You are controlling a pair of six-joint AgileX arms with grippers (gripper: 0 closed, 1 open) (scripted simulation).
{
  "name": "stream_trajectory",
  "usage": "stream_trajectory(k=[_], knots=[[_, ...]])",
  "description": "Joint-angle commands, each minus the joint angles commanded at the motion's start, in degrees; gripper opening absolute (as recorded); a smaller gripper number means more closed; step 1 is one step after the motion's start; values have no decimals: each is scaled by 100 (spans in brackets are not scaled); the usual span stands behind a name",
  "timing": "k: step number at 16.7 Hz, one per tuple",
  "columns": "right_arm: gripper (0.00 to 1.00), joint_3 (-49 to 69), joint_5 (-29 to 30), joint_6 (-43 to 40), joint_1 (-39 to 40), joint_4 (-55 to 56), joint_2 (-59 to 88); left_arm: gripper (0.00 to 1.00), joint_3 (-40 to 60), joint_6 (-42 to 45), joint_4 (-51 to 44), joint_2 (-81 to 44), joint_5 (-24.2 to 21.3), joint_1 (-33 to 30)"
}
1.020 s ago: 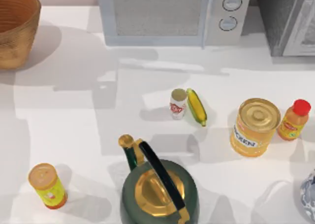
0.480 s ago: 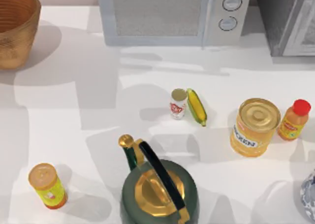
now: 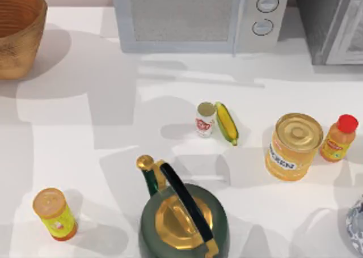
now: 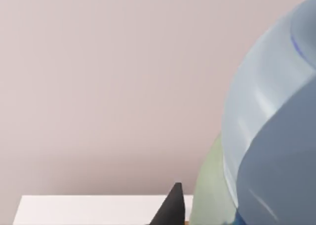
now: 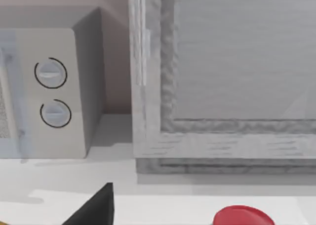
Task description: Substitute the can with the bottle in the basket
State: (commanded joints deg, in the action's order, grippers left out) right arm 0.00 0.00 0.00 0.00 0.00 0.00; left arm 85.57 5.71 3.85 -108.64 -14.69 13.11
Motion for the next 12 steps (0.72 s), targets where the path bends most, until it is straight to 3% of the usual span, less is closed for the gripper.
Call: stream_trajectory(k=[6, 12], knots=[[100, 0, 0, 0, 0, 0, 0, 98, 0, 0, 0, 0, 0, 0], [100, 0, 0, 0, 0, 0, 0, 100, 0, 0, 0, 0, 0, 0]])
